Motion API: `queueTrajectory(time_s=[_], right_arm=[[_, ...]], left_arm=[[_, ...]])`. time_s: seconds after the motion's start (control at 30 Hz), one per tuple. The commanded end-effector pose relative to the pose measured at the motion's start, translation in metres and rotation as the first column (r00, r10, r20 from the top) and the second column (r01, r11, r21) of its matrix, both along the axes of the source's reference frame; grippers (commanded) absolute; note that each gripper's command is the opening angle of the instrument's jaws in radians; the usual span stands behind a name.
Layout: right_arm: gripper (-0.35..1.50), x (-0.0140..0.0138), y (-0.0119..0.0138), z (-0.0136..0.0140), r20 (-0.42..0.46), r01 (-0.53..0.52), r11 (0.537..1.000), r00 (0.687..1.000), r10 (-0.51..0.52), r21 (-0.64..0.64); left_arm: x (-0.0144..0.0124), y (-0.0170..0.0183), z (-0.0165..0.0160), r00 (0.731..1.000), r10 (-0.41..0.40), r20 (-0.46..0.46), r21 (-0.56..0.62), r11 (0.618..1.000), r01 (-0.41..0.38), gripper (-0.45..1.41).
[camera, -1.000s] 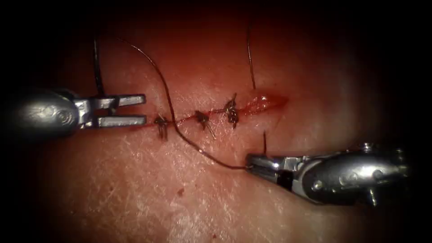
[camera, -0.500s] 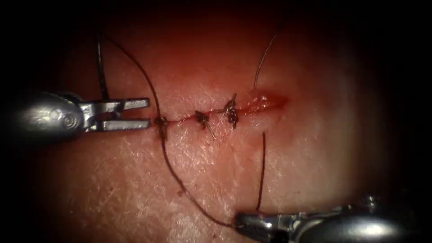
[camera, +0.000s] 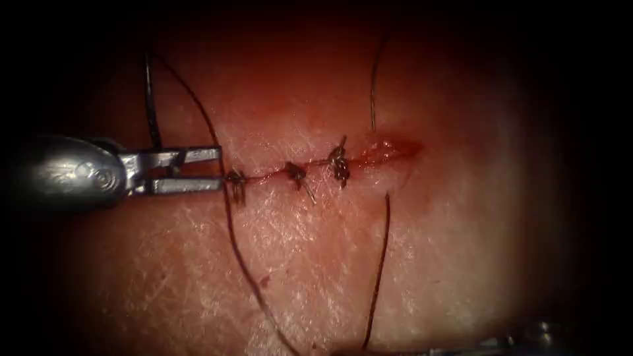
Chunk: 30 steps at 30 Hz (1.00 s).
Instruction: Wound Closure
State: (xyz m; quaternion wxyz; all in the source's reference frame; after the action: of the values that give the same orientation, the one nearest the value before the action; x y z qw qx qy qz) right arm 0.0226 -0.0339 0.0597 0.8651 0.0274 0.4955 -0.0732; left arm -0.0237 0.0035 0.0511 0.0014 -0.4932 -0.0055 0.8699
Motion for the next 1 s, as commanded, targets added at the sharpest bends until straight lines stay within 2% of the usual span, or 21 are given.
queueTrajectory(time_s=[0.03, 0.1, 0.23, 0.4, 0.57, 0.77, 1.0], right_arm=[[1.21, -0.0006, 0.0006, 0.0004, -0.003, -0.086, 0.996, 0.996, 0.086, -0.036], [1.36, -0.0016, 0.0014, 0.0006, -0.011, -0.125, 0.991, 0.992, 0.125, -0.055], [1.38, -0.0036, 0.0031, 0.0018, -0.014, -0.151, 0.982, 0.989, 0.150, -0.110], [1.40, -0.0044, 0.0051, 0.0040, 0.009, -0.161, 0.970, 0.986, 0.165, -0.183], [1.40, -0.0035, 0.0069, 0.0064, 0.021, -0.165, 0.960, 0.984, 0.174, -0.224], [1.31, -0.0018, 0.0071, 0.0091, 0.027, -0.152, 0.951, 0.986, 0.166, -0.268], [1.26, 0.0000, 0.0074, 0.0097, 0.001, -0.183, 0.943, 0.982, 0.191, -0.278]], left_arm=[[-0.0004, -0.0001, 0.0008, 1.000, 0.002, 0.002, 0.001, 1.000, -0.002, -0.45], [-0.0002, 0.0000, 0.0008, 1.000, 0.000, 0.003, 0.006, 1.000, 0.000, -0.45], [0.0000, 0.0001, 0.0011, 1.000, -0.002, 0.003, 0.010, 1.000, 0.002, -0.45], [0.0001, 0.0000, 0.0016, 1.000, 0.001, 0.000, 0.007, 1.000, -0.001, -0.45], [-0.0001, -0.0001, 0.0017, 1.000, 0.003, -0.005, 0.007, 1.000, -0.003, -0.45], [-0.0001, -0.0001, 0.0016, 1.000, 0.003, -0.005, 0.007, 1.000, -0.003, -0.45], [-0.0003, -0.0003, 0.0018, 1.000, -0.003, -0.007, 0.010, 1.000, 0.003, -0.45]])
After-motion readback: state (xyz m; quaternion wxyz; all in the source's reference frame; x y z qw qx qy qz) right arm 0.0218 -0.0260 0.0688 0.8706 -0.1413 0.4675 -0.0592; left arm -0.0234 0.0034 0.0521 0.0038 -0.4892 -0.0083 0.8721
